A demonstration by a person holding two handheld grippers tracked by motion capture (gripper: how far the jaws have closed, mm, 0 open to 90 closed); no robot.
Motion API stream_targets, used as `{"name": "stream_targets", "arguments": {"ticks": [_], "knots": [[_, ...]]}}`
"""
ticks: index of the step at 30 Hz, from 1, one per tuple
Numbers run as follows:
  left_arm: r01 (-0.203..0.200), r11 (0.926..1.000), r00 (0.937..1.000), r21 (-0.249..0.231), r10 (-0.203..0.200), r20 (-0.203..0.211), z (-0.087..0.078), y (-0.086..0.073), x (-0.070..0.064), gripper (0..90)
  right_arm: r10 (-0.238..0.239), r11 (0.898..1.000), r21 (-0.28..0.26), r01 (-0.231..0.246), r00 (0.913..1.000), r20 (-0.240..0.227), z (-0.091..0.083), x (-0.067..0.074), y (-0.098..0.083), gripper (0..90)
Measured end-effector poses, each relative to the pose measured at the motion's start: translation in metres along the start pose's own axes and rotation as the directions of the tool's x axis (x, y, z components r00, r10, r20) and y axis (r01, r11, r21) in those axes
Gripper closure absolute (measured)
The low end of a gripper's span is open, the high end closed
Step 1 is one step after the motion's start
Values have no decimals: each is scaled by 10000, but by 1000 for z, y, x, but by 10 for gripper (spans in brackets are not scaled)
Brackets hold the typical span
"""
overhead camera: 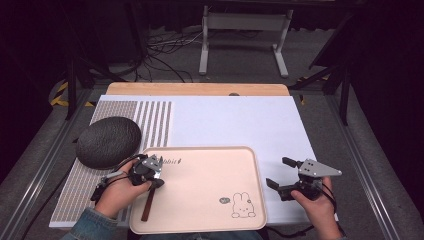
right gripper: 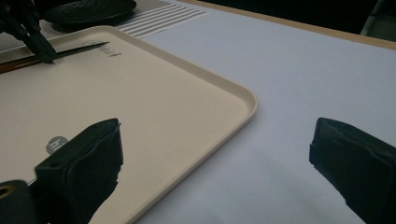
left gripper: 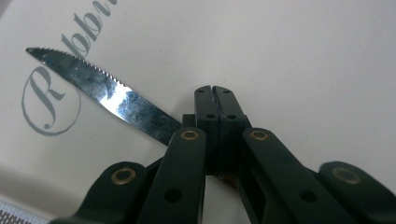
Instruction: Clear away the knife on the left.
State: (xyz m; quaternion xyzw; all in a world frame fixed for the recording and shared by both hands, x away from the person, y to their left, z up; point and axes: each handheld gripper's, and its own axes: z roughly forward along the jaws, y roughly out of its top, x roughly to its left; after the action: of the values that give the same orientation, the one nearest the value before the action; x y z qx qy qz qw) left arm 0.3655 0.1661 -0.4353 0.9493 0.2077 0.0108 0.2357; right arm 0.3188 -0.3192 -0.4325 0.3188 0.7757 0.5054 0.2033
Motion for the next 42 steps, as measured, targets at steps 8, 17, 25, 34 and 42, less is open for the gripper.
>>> {"name": "stream_targets", "arguments": {"ticks": [8,17,25,34,42], "knots": [[-38,10000,10000,59,38,-28,-2,-4,-3,900,7,10000,13,-7,10000,-28,1,0,0,35],[92,10000,9999,6,-92,-45,-5,-11,-3,900,7,10000,25,-7,10000,-12,1,0,0,35],[326,9994,9992,-145,-329,-247,-6,-15,-1,900,-9,10000,89,10,10000,-23,2,1,-1,35],[396,9988,9988,-296,-404,-281,-6,-16,2,900,-8,10000,93,8,10000,-33,3,1,-1,35],[519,9968,9985,-611,-530,-167,-8,-16,0,870,-38,9999,119,39,10000,-39,3,1,-1,35]]}}
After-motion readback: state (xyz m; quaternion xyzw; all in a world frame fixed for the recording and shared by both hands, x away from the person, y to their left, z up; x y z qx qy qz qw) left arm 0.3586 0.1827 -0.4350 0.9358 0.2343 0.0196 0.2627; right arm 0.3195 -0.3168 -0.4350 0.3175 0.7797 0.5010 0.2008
